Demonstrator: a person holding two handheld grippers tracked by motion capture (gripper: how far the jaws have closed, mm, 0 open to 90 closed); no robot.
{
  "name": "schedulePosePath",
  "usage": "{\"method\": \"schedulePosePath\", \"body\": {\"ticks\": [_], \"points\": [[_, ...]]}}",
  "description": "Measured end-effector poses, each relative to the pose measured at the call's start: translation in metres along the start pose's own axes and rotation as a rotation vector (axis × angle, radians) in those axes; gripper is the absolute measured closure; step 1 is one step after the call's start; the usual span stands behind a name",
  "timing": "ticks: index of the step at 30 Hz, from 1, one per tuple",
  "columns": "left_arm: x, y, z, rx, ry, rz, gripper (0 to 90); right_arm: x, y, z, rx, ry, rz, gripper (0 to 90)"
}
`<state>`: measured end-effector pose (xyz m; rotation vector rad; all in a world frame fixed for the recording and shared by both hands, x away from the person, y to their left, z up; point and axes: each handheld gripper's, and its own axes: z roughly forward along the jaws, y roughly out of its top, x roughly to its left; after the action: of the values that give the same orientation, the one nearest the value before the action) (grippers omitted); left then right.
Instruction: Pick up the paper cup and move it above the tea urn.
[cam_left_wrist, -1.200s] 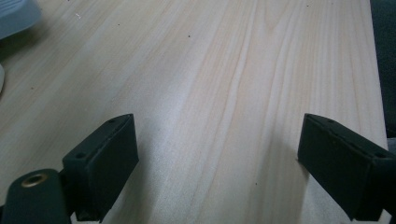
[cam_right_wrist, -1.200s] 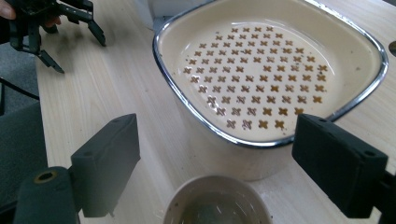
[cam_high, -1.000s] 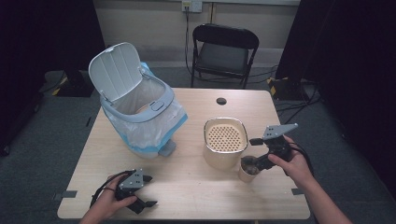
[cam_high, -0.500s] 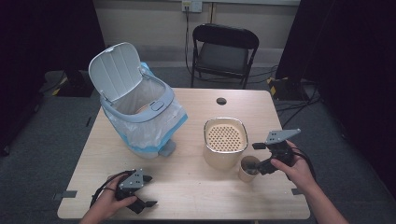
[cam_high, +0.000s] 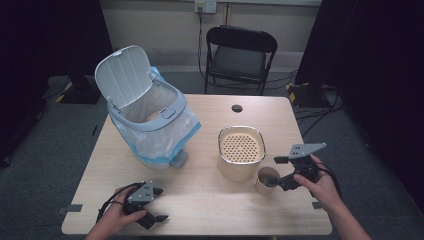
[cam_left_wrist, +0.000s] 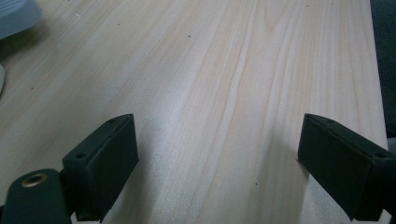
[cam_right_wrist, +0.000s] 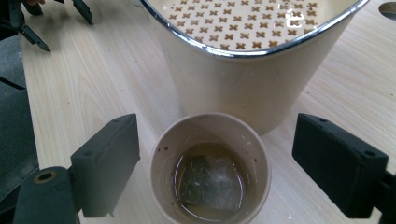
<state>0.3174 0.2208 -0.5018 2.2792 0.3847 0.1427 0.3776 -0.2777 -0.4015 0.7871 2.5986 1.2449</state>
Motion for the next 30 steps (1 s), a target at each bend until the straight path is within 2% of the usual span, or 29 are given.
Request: {"method": "schedulePosePath", "body": {"ticks": [18,30], "points": [[0.000,0.000,0.000,0.003,0.000,0.003,11.5,-0.003,-0.021,-0.011,-0.005,-0.022,0.028,14.5],[0.000,0.000,0.000,0.003,0.000,0.004,11.5,-0.003,-0.034,-0.008,-0.006,-0.010,0.040,14.4]]}}
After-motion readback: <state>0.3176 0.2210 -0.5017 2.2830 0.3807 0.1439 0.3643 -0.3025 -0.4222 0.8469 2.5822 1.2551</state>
